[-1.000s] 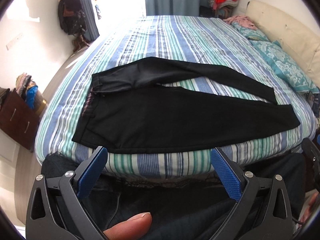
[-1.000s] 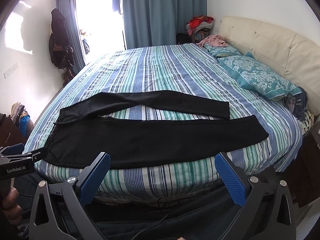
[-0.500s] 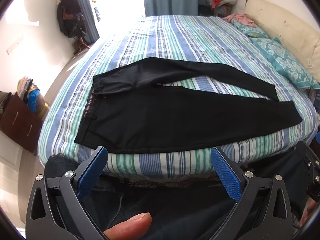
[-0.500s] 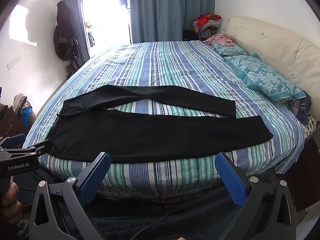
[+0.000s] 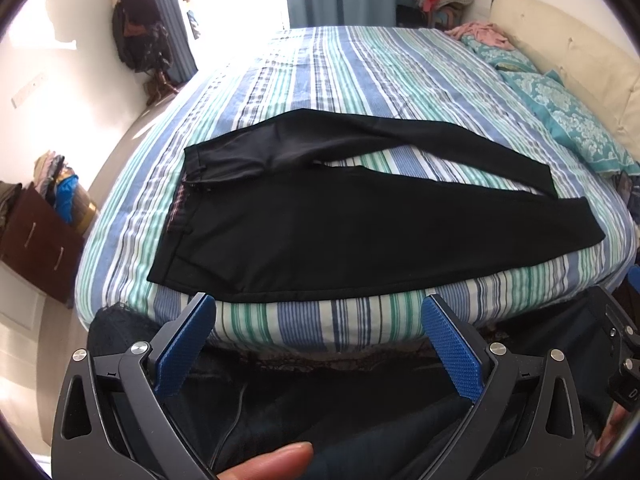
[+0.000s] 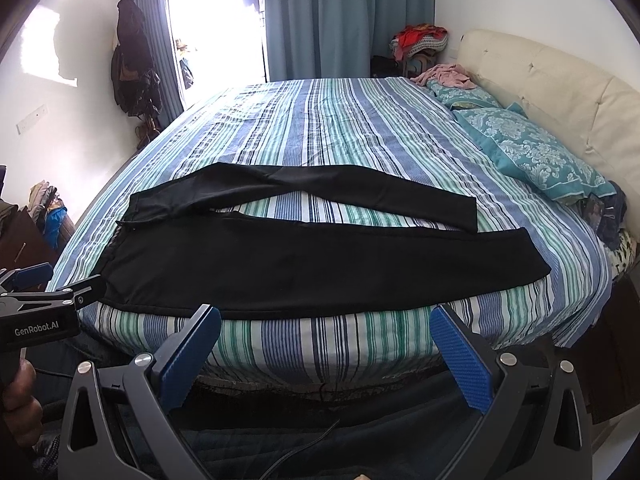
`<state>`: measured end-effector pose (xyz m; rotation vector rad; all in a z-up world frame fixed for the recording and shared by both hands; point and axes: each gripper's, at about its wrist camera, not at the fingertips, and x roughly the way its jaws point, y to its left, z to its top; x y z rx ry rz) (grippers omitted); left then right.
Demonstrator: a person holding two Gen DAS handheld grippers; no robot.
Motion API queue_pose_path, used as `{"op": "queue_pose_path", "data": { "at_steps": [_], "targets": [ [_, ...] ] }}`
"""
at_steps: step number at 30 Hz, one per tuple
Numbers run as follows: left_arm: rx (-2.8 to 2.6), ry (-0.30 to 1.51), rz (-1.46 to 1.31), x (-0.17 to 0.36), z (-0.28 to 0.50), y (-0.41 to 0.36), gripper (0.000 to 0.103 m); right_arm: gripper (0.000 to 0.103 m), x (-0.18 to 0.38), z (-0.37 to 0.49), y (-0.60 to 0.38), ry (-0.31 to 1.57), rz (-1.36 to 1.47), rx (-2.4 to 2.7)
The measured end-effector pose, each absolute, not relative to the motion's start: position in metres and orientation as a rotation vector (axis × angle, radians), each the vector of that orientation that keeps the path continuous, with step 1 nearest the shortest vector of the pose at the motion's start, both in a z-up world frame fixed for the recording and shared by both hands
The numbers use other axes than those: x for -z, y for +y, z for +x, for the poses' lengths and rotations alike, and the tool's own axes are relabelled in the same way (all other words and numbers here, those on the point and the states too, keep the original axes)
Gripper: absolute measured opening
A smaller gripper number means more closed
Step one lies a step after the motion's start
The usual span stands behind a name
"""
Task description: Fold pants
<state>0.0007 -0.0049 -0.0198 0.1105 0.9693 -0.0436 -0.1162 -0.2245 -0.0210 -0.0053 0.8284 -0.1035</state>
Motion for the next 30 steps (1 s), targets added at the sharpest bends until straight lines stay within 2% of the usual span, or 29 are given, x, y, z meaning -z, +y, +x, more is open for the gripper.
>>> {"op": "queue_pose_path", "data": {
  "at_steps": [30],
  "targets": [
    [0.051, 0.996, 0.127, 0.024, 0.0, -0.008, 0.102, 0.103, 0.032, -0.112, -0.23, 0.891, -0.08, 0.228]
  ]
}}
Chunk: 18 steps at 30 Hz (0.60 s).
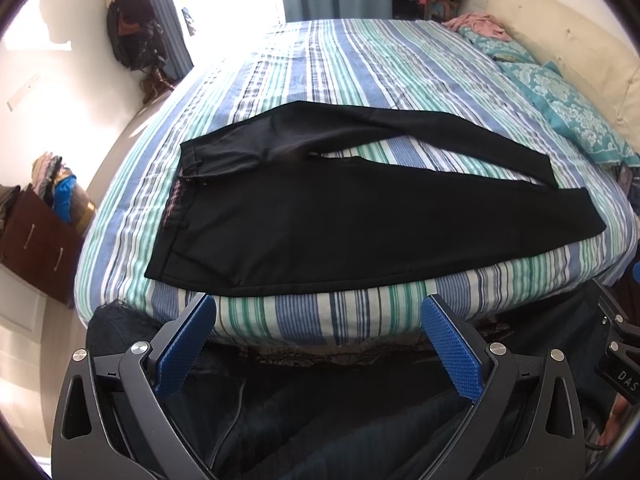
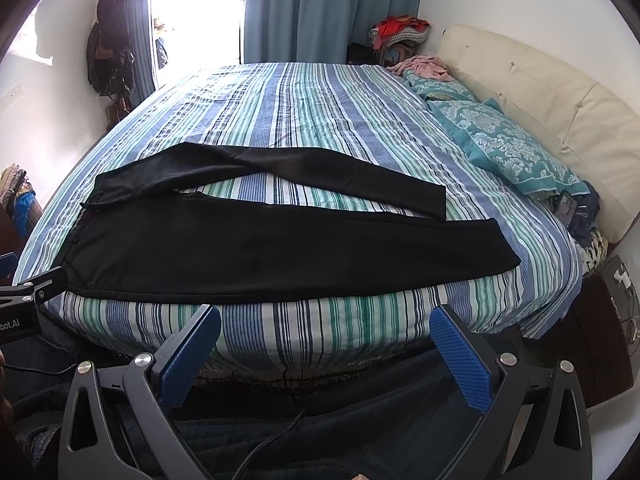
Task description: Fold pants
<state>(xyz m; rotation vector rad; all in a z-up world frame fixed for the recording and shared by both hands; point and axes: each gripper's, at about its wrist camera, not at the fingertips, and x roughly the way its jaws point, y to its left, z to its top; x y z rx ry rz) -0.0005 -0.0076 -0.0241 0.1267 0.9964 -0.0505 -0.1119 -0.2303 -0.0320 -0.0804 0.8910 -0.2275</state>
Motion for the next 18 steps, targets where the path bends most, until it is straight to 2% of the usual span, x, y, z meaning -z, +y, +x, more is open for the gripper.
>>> {"op": "queue_pose_path", "data": {
  "at_steps": [18],
  "targets": [
    [0.074, 1.002, 0.123, 0.0265, 0.0035, -0.0075, 0.102, 0.103, 0.0356, -0.1153, -0.224, 0.876, -0.063, 0.123]
  ]
}}
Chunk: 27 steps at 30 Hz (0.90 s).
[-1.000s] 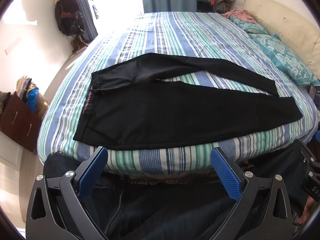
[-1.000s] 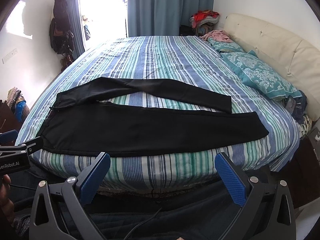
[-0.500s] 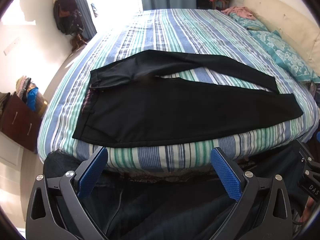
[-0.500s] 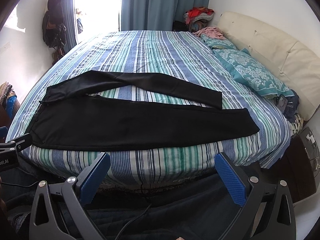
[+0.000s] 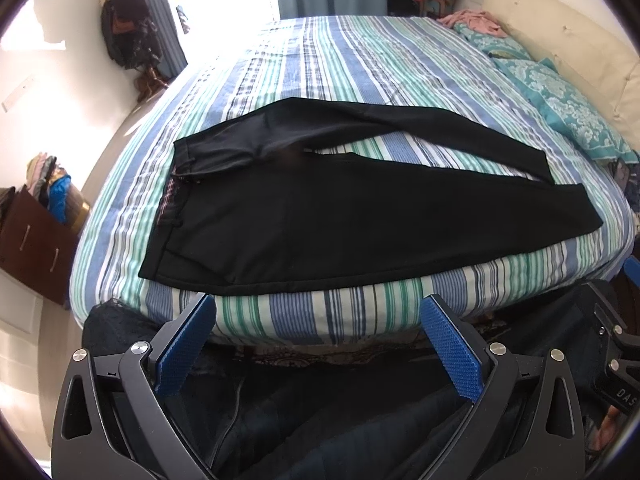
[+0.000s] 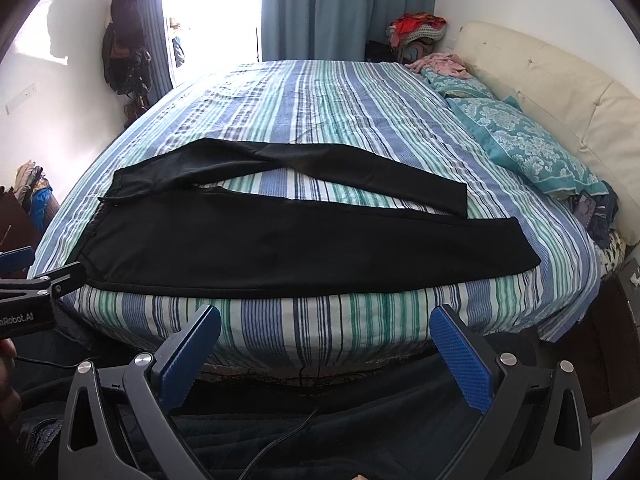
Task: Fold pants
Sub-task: 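Reach the right tool to the black pants leg hem and grasp it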
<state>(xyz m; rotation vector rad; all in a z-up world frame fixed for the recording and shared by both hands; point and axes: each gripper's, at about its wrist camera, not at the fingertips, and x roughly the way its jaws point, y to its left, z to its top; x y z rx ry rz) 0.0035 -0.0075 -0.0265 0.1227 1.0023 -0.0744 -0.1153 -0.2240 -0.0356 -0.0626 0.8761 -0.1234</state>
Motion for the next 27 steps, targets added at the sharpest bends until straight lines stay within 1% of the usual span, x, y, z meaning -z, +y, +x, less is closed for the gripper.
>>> {"op": "queue_pose_path", "data": {
  "at_steps": [5, 9, 11, 14, 15, 16, 17, 18, 20, 25, 27],
  "targets": [
    [0.056, 0.959, 0.13, 0.021, 0.013, -0.009, 0.102, 0.103, 0.02, -0.121, -0.228, 0.674, -0.064, 0.027],
    [0.042, 0.935, 0.121, 0.017, 0.024, -0.007, 0.102, 0.102, 0.037, -0.082, -0.272, 0.727, -0.068, -0.058],
    [0.031, 0.929, 0.111, 0.016, 0.028, -0.005, 0.102, 0.097, 0.043, -0.058, -0.319, 0.732, -0.066, -0.001],
    [0.02, 0.946, 0.096, 0.024, 0.034, -0.003, 0.102, 0.096, 0.058, -0.015, -0.401, 0.765, -0.093, 0.104],
    [0.017, 0.964, 0.095, 0.029, 0.037, -0.004, 0.102, 0.09, 0.069, 0.005, -0.424, 0.812, -0.12, 0.123],
    [0.015, 0.984, 0.097, 0.034, 0.04, -0.006, 0.102, 0.078, 0.082, 0.024, -0.444, 0.877, -0.142, 0.125],
    [0.014, 1.004, 0.101, 0.039, 0.042, -0.008, 0.102, 0.063, 0.097, 0.043, -0.46, 0.944, -0.166, 0.113],
    [0.014, 1.023, 0.107, 0.043, 0.045, -0.01, 0.102, 0.06, 0.11, 0.059, -0.472, 0.994, -0.2, 0.099],
    [0.009, 1.05, 0.122, 0.051, 0.05, -0.016, 0.102, 0.058, 0.134, 0.084, -0.478, 1.053, -0.298, 0.06],
    [-0.014, 1.101, 0.16, 0.067, 0.063, -0.026, 0.102, 0.058, 0.172, 0.13, -0.466, 1.059, -0.46, -0.016],
    [-0.023, 1.118, 0.171, 0.073, 0.069, -0.029, 0.102, 0.058, 0.192, 0.149, -0.469, 1.098, -0.518, -0.003]
  ]
}}
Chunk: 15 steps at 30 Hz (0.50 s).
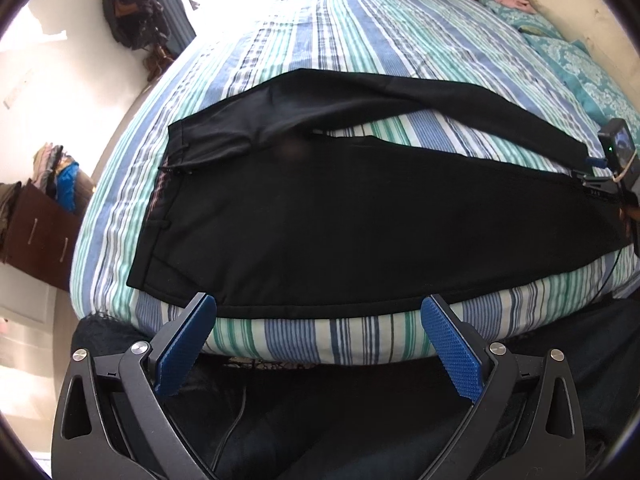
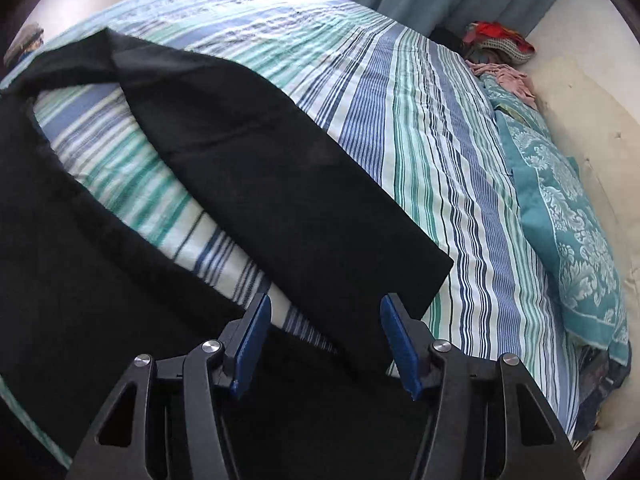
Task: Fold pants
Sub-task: 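Reach the right tool to the black pants leg hem and grasp it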
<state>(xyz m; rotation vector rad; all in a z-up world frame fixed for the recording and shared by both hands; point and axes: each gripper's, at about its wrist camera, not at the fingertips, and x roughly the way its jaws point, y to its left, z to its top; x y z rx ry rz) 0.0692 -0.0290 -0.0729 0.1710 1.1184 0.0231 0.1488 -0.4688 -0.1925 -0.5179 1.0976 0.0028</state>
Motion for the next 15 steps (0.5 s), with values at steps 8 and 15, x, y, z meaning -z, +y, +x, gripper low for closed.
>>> {"op": "queue_pose_path", "data": {
  "at_steps": [8, 15],
  "targets": [
    [-0.023, 1.122, 0.184, 0.082, 0.1, -0.037, 0.102, 0.005, 0.158, 0.182, -0.49, 1.077, -0.462, -0.031],
    [0.023, 1.054, 0.11, 0.062, 0.149, -0.062, 0.102, 0.036, 0.055, 0.352, -0.554, 0.915, -0.329, 0.156]
  ]
}}
